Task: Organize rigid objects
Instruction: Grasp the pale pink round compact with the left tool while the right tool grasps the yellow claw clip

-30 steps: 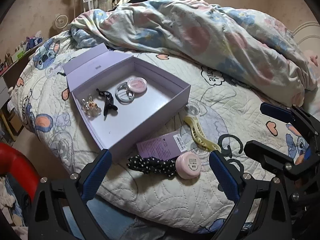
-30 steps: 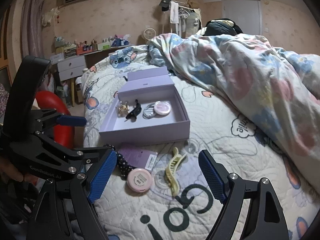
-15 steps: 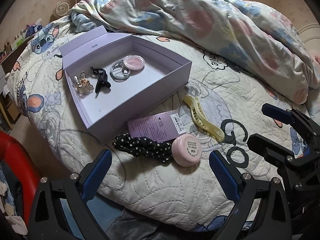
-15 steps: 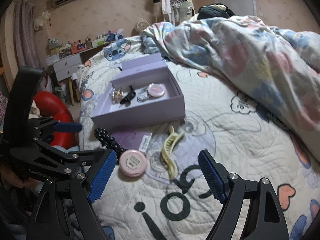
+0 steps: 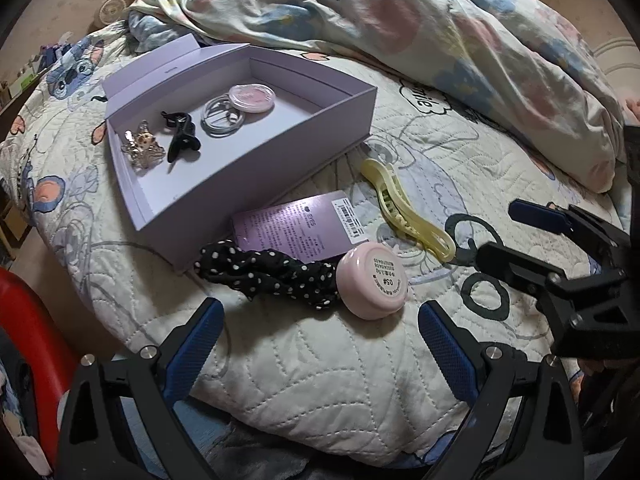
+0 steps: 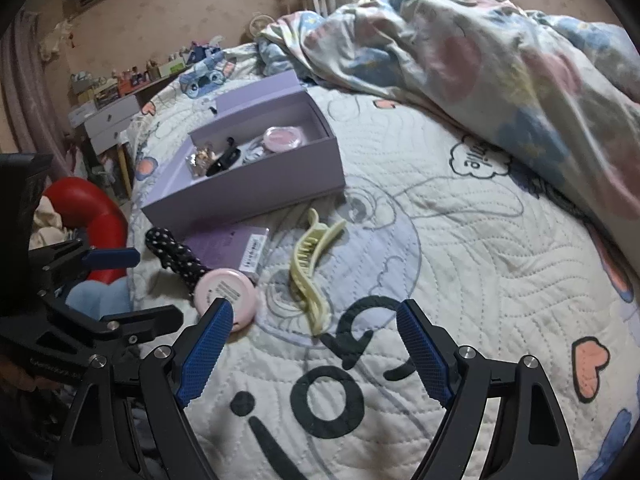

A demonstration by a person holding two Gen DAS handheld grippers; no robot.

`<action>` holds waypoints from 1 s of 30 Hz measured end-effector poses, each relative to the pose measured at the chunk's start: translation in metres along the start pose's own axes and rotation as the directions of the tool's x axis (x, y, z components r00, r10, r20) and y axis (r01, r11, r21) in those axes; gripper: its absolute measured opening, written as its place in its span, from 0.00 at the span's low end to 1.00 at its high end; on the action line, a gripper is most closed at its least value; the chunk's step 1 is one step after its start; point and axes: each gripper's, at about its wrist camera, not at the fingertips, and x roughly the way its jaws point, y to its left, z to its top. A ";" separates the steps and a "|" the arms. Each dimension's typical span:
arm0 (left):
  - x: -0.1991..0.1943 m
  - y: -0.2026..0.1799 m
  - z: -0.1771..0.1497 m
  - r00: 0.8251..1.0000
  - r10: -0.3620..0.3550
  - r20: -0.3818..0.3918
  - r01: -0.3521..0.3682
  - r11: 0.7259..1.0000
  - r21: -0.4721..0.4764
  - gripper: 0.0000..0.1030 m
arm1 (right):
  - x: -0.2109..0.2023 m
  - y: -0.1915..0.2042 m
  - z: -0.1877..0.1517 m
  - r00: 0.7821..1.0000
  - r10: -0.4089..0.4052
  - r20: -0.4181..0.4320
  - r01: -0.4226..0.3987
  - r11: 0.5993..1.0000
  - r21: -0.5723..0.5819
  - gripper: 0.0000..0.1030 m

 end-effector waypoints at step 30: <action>0.030 -0.032 0.006 0.993 -0.107 0.045 0.090 0.955 0.283 0.65 | 0.044 -0.026 0.018 0.996 0.022 -0.082 -0.019 0.999 0.031 0.82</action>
